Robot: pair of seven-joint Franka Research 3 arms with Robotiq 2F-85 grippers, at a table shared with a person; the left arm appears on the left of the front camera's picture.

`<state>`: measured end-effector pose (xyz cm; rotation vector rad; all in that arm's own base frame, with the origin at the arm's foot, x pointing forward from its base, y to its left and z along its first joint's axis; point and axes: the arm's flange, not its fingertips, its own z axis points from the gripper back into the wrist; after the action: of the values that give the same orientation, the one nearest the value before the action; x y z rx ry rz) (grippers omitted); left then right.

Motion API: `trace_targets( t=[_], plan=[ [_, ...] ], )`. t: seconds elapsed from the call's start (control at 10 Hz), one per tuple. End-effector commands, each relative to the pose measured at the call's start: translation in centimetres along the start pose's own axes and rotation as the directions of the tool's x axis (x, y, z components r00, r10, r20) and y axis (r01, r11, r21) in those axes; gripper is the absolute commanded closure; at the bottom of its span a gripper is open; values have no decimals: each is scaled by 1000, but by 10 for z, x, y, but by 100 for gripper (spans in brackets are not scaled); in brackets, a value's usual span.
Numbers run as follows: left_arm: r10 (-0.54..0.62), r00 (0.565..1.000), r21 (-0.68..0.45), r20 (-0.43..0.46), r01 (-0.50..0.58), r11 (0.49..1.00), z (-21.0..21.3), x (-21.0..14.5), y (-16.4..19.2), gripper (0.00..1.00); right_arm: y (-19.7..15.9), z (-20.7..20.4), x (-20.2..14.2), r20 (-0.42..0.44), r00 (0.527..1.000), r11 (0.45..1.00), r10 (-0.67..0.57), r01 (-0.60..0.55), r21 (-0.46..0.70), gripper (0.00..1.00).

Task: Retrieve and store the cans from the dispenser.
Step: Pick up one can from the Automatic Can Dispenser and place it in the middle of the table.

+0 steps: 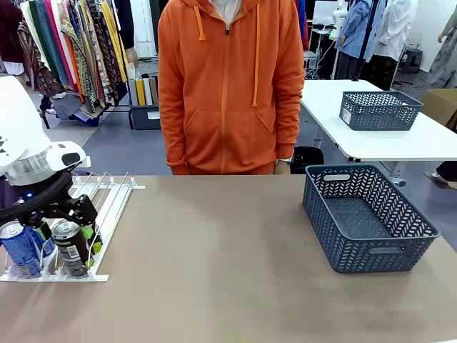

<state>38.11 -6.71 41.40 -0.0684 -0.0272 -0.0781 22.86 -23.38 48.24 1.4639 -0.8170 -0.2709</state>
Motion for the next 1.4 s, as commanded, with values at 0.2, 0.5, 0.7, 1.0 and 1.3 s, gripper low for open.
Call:
trace_targets(
  t=[0.2, 0.5, 0.7, 1.0, 1.3],
  plan=[
    [0, 1000, 50, -6, 1, 999, -4, 4, -3, 0, 2, -1, 2, 13, 1000, 1000, 17, -17, 18, 0],
    [-14, 1000, 72, -16, 15, 997, -8, 6, -7, 100, 2, -1, 2, 13, 1000, 1000, 17, -17, 18, 0],
    [-29, 1000, 76, 7, 28, 997, -13, 8, -10, 100, 2, -1, 2, 13, 1000, 1000, 17, -17, 18, 0],
    [-35, 999, 86, 10, 34, 996, -14, 9, -13, 100, 2, -1, 2, 13, 1000, 1000, 17, -17, 18, 0],
    [-4, 999, 67, 44, 1, 998, 16, -8, -12, 100, 2, -1, 2, 13, 1000, 1000, 17, -17, 18, 0]
  ],
)
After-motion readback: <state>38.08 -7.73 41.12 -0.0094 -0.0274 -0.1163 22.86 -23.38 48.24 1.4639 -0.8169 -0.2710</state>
